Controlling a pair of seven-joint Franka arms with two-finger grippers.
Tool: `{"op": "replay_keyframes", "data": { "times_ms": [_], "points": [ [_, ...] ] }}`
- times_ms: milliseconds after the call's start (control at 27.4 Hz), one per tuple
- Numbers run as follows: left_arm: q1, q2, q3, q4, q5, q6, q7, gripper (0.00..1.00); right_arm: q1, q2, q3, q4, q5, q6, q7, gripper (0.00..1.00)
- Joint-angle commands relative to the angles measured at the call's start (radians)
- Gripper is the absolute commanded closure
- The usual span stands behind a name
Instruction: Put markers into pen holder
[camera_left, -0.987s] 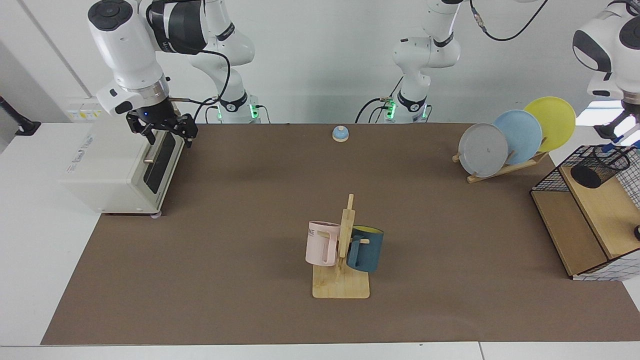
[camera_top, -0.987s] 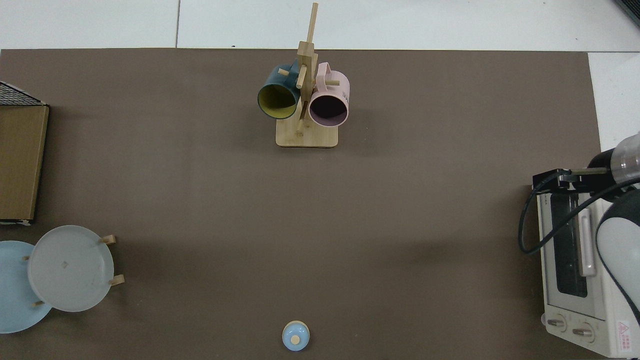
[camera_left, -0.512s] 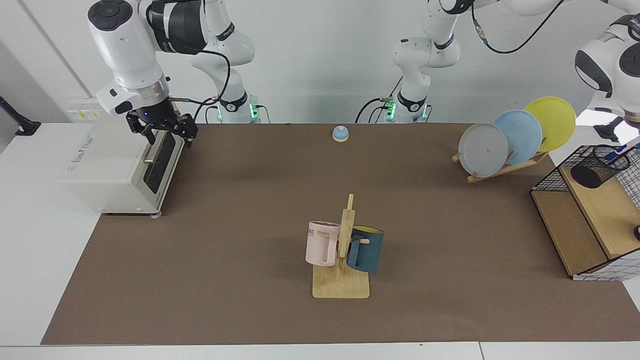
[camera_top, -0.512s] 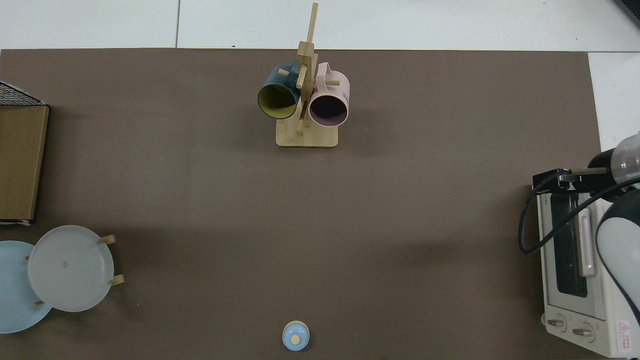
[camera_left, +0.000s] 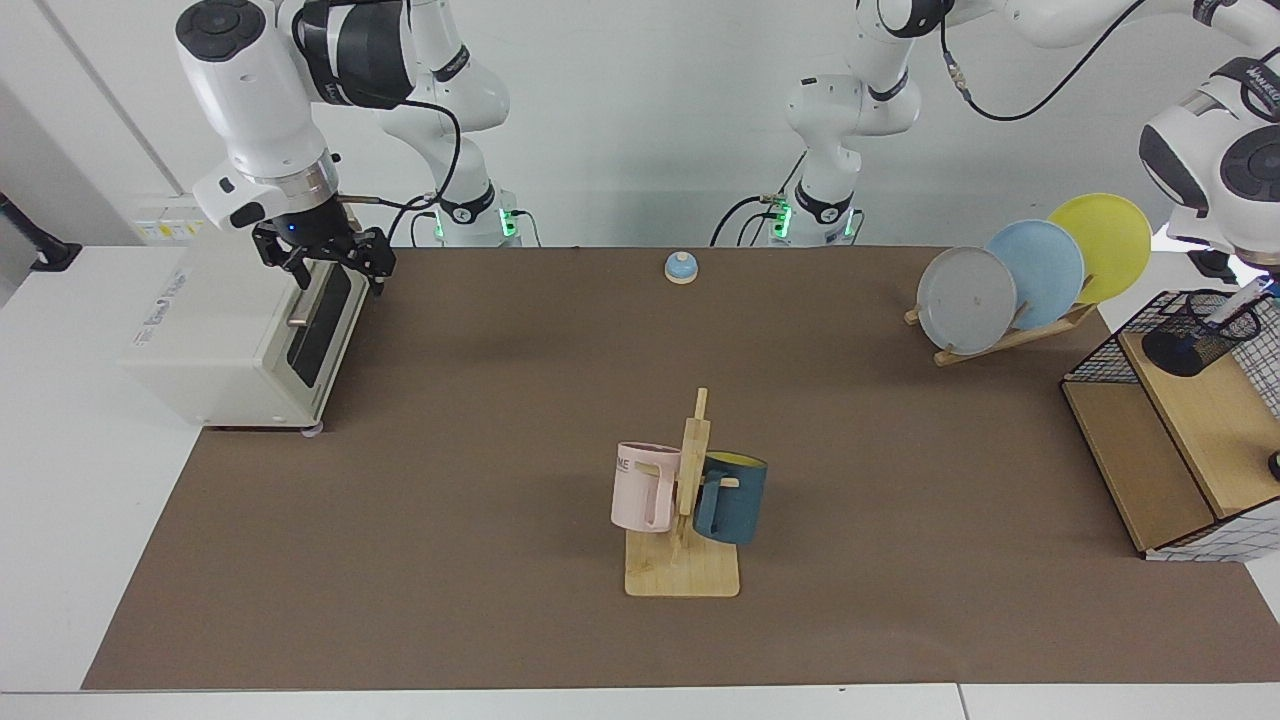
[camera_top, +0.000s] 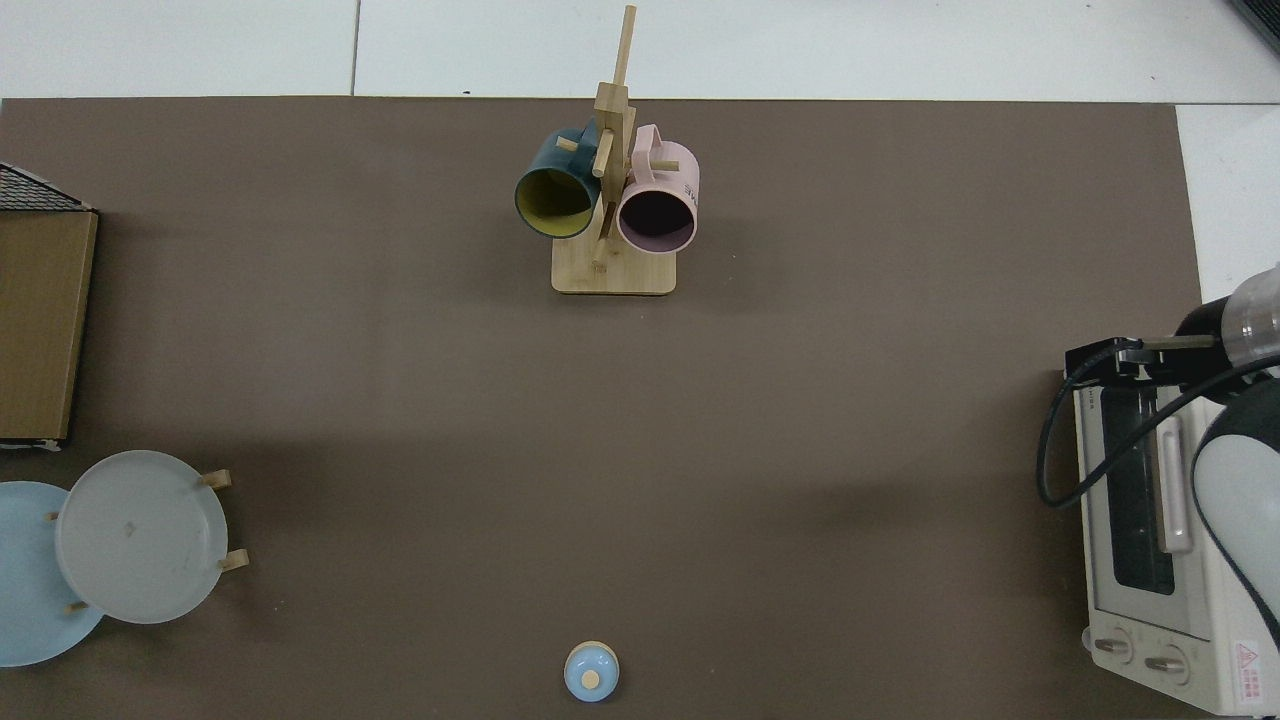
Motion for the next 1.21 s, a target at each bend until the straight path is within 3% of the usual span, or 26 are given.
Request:
{"op": "replay_keyframes", "data": {
  "times_ms": [0,292,475,658,914,1170],
  "points": [
    [-0.037,0.012,-0.010,0.039,0.034,-0.045,-0.024,0.00,-0.014,-0.012,0.008,-0.004,0.004,-0.001,-0.027,0.00],
    [-0.046,0.011,-0.110,0.091,0.000,-0.117,-0.094,0.00,-0.014,-0.012,0.008,-0.004,0.004,-0.001,-0.027,0.00],
    [-0.047,0.009,-0.130,0.094,-0.199,-0.169,-0.231,0.00,-0.014,-0.012,0.008,-0.004,0.004,-0.001,-0.027,0.00],
    [-0.053,-0.008,-0.136,0.058,-0.403,-0.183,-0.441,0.00,-0.014,-0.012,0.008,-0.004,0.004,-0.001,-0.027,0.00],
    [-0.075,-0.058,-0.153,-0.033,-0.577,-0.163,-0.784,0.00,-0.014,-0.012,0.008,-0.004,0.004,-0.001,-0.027,0.00],
    [-0.084,-0.107,-0.229,-0.125,-0.686,-0.129,-1.149,0.00,-0.014,-0.012,0.008,-0.004,0.004,-0.001,-0.027,0.00]
  ]
}}
